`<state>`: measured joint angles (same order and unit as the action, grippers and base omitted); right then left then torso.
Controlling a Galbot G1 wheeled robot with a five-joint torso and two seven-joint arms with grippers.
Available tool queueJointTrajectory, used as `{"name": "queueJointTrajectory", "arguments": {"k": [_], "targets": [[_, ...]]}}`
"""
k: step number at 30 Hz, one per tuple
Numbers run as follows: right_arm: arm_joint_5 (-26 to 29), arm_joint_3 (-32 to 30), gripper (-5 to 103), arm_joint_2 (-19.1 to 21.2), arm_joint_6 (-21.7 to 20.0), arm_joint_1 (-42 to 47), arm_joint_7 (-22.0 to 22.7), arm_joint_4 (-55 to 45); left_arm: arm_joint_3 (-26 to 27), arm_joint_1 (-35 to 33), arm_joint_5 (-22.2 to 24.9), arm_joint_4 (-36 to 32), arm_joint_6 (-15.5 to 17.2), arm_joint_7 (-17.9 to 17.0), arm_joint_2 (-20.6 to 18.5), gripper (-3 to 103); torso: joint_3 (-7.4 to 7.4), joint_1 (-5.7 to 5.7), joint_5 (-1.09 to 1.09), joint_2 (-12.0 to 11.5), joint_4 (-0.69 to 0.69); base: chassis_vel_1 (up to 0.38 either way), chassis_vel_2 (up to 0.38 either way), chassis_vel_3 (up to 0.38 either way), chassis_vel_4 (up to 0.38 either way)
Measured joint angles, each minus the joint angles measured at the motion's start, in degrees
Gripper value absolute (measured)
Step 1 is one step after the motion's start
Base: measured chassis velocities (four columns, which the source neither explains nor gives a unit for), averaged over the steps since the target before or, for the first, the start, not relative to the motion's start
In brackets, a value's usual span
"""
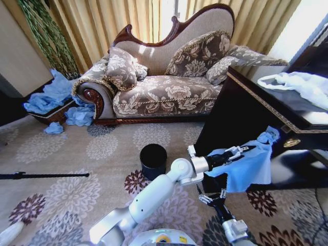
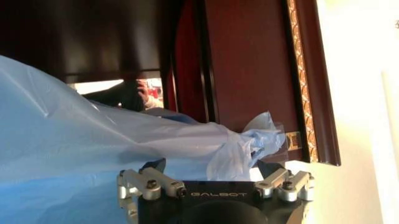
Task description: Place a garbage bag over the trash bin.
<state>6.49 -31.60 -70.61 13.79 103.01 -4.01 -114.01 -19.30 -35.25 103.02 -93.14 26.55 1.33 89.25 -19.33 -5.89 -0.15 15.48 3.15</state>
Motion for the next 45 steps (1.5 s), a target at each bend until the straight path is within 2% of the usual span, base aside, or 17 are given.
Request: {"name": "queueJointTrajectory", "arguments": {"k": [4,7,9,13,15,17,21,25,26,28,33,34,36,38,41,45], "targets": [[0.1,0.0,100,0.1,-0.1,-0.1,0.1,0.0,-0.3,0.2,0.0,0.4,0.1,0.4,0.1,94,0.0,0.0,0.0,0.0,0.0,0.0,0.0,0.0,0.0],[0.1,0.0,100,0.1,-0.1,-0.1,0.3,0.0,-0.4,0.4,-0.1,0.8,0.1,0.7,0.5,82,0.0,0.0,0.0,0.0,0.0,0.0,0.0,0.0,0.0],[0.1,0.0,100,0.1,-0.1,-0.1,0.3,0.0,-0.5,0.4,-0.1,0.8,0.1,0.7,0.5,82,0.0,0.0,0.0,0.0,0.0,0.0,0.0,0.0,0.0],[0.1,0.0,100,0.1,-0.1,-0.1,0.4,0.0,-0.7,-0.1,-0.2,0.0,0.2,0.7,0.1,66,0.0,0.0,-0.01,0.0,0.0,0.0,0.0,0.0,0.0],[0.0,0.1,100,0.0,-0.1,-0.1,0.4,0.0,-0.7,-0.2,-0.2,-0.1,0.2,0.7,0.0,66,0.0,0.0,-0.01,0.0,0.0,0.0,0.0,0.0,0.0],[0.0,0.2,100,-0.1,-0.1,-0.2,0.4,0.1,-0.7,-0.3,-0.3,-0.3,0.2,0.7,-0.2,58,0.0,0.0,-0.01,0.0,0.0,0.0,0.0,0.0,0.0],[-0.1,0.2,100,-0.2,-0.1,-0.2,0.5,0.1,-0.7,-0.3,-0.4,-0.4,0.2,0.7,-0.3,50,0.0,0.0,-0.01,0.0,0.0,0.0,0.0,0.0,0.0],[-0.3,0.2,100,-0.3,-0.1,0.1,0.6,0.1,-0.6,-0.3,-0.4,-0.6,0.1,0.6,-0.2,34,0.0,0.0,0.0,0.0,0.0,0.0,0.0,0.0,0.0],[-0.3,0.2,100,-0.3,-0.1,0.1,0.6,0.1,-0.6,-0.3,-0.4,-0.6,0.1,0.6,-0.2,34,0.0,0.0,0.0,0.0,0.0,0.0,0.0,0.0,0.0],[-0.3,0.2,100,-0.3,-0.1,0.2,0.8,0.0,-0.6,-0.4,-0.5,-1.2,0.1,0.6,-0.2,26,0.0,0.0,-0.01,0.0,0.0,0.0,0.0,0.0,0.0],[-0.4,0.2,100,-0.5,-0.2,0.3,1.1,-0.1,-0.7,-0.5,-0.7,-1.8,0.0,0.6,-0.4,19,0.0,0.0,-0.01,0.0,0.0,0.0,0.0,0.0,0.0],[-0.6,0.2,100,-0.7,-0.2,0.3,1.2,-0.1,-0.6,-0.6,-0.8,-2.2,-0.1,0.5,-0.6,11,0.0,0.0,-0.01,0.0,0.0,0.0,0.0,0.0,0.0],[-0.6,0.2,100,-0.8,-0.2,0.3,1.2,-0.1,-0.6,-0.7,-0.8,-2.4,-0.1,0.5,-0.7,11,0.0,0.0,-0.01,0.0,0.0,0.0,0.0,0.0,0.0],[-0.8,0.2,100,-1.0,-0.2,0.3,1.2,-0.1,-0.4,-0.9,-0.8,-3.0,-0.3,0.5,-1.0,3,0.0,0.0,0.0,0.0,0.0,0.0,0.0,0.0,0.0],[-0.9,0.2,100,-1.1,-0.2,0.4,1.2,-0.1,-0.1,-1.3,-0.9,-3.5,-0.5,0.4,-1.2,0,0.0,0.0,-0.01,0.0,0.0,0.0,0.0,0.0,0.0],[-0.9,0.2,100,-1.1,-0.3,0.5,1.3,-0.2,0.2,-1.7,-1.1,-4.1,-0.6,0.2,-1.6,0,0.0,0.0,-0.01,0.0,0.0,0.0,0.0,0.0,0.0]]}}
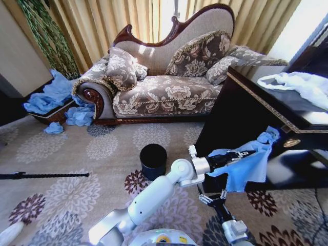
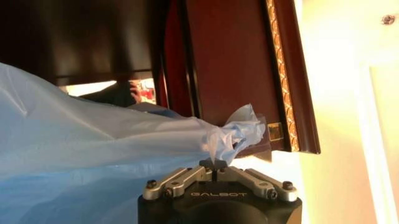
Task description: Place a garbage bag over the trash bin.
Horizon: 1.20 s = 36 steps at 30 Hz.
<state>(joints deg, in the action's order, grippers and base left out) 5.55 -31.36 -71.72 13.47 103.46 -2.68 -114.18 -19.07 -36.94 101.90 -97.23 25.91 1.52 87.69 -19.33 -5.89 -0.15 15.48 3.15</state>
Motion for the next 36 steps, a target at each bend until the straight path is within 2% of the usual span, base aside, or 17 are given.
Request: {"name": "queueJointTrajectory", "arguments": {"k": [13,21,28,36], "targets": [[0.0,-0.3,100,0.1,0.0,0.4,0.3,-0.3,0.8,-0.5,-0.3,-2.2,0.3,-0.6,-2.7,0,0.0,0.0,0.0,0.0,0.0,0.0,0.0,0.0,0.0],[0.3,-0.6,100,0.3,0.3,0.6,0.3,-0.3,2.1,-0.6,0.0,-4.1,1.0,-0.6,-6.7,0,0.0,0.0,-0.01,0.0,0.01,0.0,0.0,0.0,0.0],[0.7,-0.9,100,0.7,0.4,0.5,0.6,-0.3,3.9,-0.9,0.9,-6.3,1.9,-0.4,-11.8,0,0.0,0.0,-0.01,0.0,0.0,0.0,0.0,0.0,0.0],[0.8,-0.9,100,0.4,0.9,0.8,0.6,-0.2,6.1,-0.9,1.1,-6.6,2.5,0.1,-14.3,0,0.0,0.0,0.0,0.0,0.0,0.0,0.0,0.0,0.0]]}}
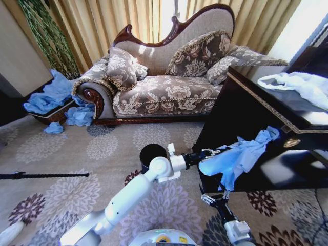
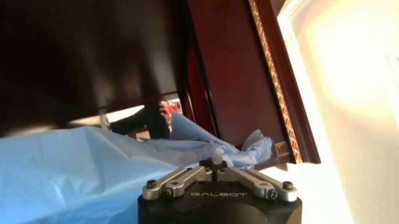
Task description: Place a garbage bag over the trash bin.
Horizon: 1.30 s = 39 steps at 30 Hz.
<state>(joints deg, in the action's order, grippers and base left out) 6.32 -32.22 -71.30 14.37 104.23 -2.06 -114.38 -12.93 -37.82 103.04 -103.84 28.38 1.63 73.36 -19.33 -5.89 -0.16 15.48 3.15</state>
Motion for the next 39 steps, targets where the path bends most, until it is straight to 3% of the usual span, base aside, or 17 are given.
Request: {"name": "queueJointTrajectory", "arguments": {"k": [22,31,39], "targets": [[-1.2,0.1,100,-1.4,2.5,0.7,-0.4,1.0,5.8,-2.2,0.3,-1.9,2.1,2.8,-8.3,0,0.0,0.0,0.0,0.0,0.0,0.0,0.0,0.0,0.0],[-0.7,-0.2,100,-0.8,2.5,0.4,-0.4,1.1,7.7,-3.4,-0.2,-2.0,3.6,6.3,-14.9,0,0.0,0.0,0.0,0.0,-0.01,0.0,0.0,0.0,0.0],[-0.4,-0.5,100,-0.7,2.5,0.4,-0.3,1.3,10.1,-5.9,-0.8,-2.7,3.8,7.2,-18.2,0,0.0,0.0,-0.01,0.0,0.0,0.0,0.0,0.0,0.0]]}}
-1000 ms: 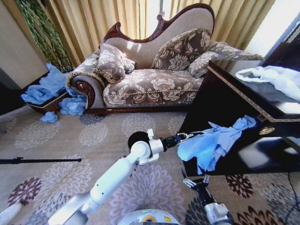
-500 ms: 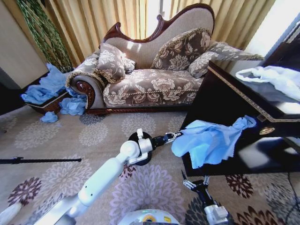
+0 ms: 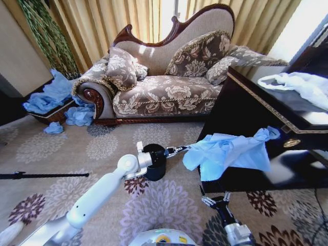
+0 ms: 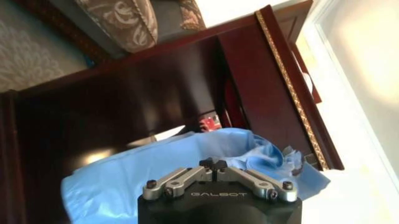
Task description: Place a garbage bag over the trash bin.
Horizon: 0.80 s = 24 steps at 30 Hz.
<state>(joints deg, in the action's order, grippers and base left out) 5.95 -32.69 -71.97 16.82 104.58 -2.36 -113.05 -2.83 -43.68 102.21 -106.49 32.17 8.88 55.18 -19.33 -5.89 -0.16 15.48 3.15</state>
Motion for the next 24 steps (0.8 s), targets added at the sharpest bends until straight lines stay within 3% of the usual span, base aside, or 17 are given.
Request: {"name": "queueJointTrajectory", "arguments": {"k": [24], "targets": [[0.1,-0.3,100,-0.3,0.0,0.3,0.2,-0.4,7.0,-3.8,-2.2,0.9,0.4,4.0,-6.9,0,0.0,0.0,0.01,0.0,0.0,0.0,0.0,0.0,0.0]]}}
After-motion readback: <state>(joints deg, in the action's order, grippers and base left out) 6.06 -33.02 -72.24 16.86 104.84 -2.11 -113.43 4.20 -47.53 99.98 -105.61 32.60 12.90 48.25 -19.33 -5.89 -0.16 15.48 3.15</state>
